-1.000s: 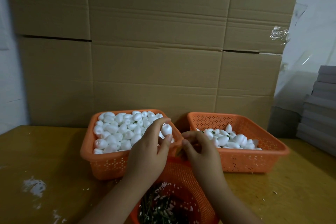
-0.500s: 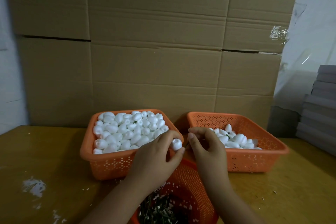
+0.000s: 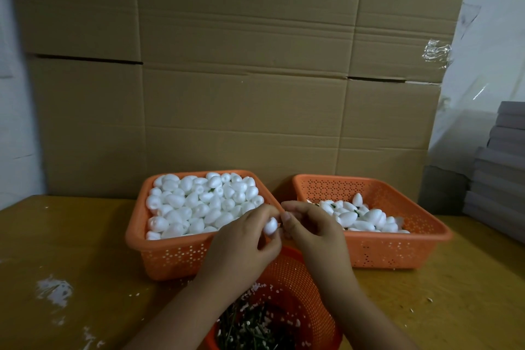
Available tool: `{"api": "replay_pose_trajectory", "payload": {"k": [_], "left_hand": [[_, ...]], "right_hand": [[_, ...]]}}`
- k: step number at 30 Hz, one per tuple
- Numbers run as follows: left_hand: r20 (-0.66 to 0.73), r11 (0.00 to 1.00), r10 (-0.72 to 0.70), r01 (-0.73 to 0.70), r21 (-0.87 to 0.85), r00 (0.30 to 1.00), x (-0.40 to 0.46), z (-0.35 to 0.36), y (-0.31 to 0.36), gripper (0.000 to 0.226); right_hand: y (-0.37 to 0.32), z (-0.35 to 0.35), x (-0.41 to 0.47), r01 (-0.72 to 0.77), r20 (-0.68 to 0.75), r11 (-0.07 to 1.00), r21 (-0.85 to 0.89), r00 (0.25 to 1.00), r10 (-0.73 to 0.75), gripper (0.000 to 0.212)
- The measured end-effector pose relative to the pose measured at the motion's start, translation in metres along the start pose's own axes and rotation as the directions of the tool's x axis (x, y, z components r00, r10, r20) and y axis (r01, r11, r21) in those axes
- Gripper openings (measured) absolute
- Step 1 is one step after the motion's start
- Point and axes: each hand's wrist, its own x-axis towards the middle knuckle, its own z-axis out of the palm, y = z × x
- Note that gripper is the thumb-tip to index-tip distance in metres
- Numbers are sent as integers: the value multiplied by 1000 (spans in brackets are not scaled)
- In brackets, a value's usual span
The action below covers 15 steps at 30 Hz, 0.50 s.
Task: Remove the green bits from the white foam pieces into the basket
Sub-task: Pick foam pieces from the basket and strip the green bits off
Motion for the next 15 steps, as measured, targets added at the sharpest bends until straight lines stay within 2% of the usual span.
{"api": "replay_pose_trajectory", "payload": {"k": [5,10,15], "left_hand": [[8,999,-32,32,-37,999,2,-2,1,20],[-65,990,-116,111,-82,991,3,-4,1,40],[-184,989,-121,103,-105,976,4,-8,3,35]], "right_hand": [[4,-1,1,-37,13,999,-6,999,37,10],[7,-2,3,-83,-73,994,72,993,88,11],[6,2,3,-134,68,990,44,989,131,10]]}}
